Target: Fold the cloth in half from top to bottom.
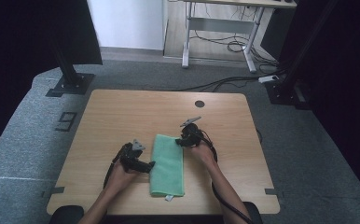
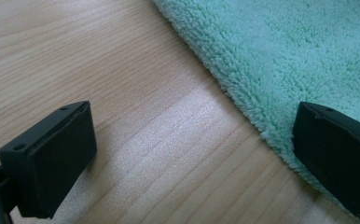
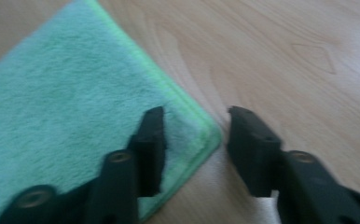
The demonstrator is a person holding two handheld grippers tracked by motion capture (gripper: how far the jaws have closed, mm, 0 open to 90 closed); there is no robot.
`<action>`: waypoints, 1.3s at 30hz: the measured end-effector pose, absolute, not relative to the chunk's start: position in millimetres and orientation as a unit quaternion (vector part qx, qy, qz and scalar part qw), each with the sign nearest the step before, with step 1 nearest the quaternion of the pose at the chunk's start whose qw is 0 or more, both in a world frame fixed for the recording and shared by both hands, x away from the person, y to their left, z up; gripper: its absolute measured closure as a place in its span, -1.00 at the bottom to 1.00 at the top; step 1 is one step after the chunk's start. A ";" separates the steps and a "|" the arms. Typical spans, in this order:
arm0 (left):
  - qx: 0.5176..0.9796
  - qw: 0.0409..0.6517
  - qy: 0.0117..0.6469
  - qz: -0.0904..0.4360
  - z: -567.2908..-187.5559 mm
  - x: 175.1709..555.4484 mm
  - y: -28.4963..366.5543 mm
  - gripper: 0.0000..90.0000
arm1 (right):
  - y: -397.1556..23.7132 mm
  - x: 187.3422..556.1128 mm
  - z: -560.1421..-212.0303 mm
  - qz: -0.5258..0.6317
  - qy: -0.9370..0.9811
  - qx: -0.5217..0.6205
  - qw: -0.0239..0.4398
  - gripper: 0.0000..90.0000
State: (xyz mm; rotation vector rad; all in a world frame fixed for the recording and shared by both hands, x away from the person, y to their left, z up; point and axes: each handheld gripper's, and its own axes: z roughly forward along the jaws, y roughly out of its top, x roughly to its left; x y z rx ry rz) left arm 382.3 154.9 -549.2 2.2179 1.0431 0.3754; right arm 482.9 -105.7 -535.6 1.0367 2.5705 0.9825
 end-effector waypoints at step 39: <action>0.848 0.324 0.394 0.142 -549.5 373.2 152.2 -1.00 | -105.3 469.9 -501.8 0.346 0.876 0.323 0.093 0.86</action>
